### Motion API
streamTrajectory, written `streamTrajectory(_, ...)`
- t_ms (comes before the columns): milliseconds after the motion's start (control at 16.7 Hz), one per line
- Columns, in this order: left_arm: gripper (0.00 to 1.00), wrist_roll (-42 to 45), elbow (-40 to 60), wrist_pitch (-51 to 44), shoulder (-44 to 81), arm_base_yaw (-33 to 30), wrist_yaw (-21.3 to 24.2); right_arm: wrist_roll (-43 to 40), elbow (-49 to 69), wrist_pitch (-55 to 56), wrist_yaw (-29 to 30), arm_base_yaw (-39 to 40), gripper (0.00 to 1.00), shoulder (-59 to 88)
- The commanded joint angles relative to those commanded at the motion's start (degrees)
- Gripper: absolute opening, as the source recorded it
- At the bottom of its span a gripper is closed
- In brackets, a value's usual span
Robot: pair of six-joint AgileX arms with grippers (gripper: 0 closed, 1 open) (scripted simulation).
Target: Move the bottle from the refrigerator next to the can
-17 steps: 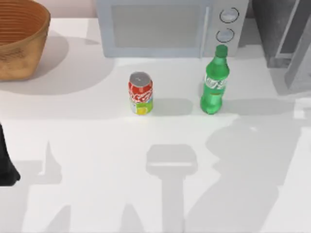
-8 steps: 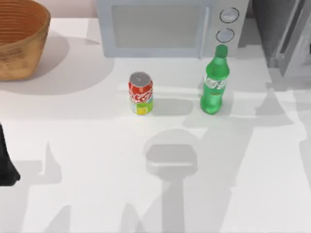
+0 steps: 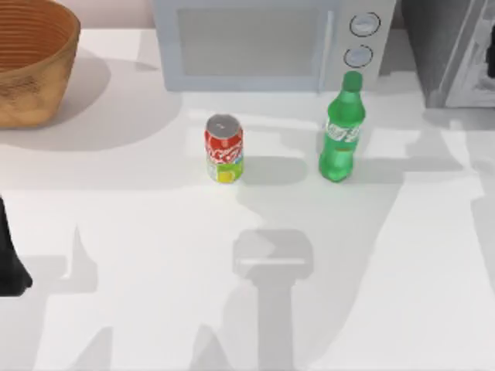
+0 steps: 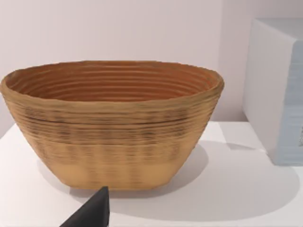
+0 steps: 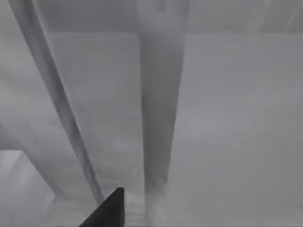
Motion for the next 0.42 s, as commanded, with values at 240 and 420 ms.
streamTrajectory(240, 1.00, 0.0, 0.0, 0.0, 0.0, 0.0, 0.0, 0.1, 9.2, -2.1, 0.2, 0.0, 1.00, 7.3)
streamTrajectory(420, 1.00, 0.0, 0.0, 0.0, 0.0, 0.0, 0.0, 0.2, 11.3, -2.7, 0.3, 0.0, 1.00, 9.0)
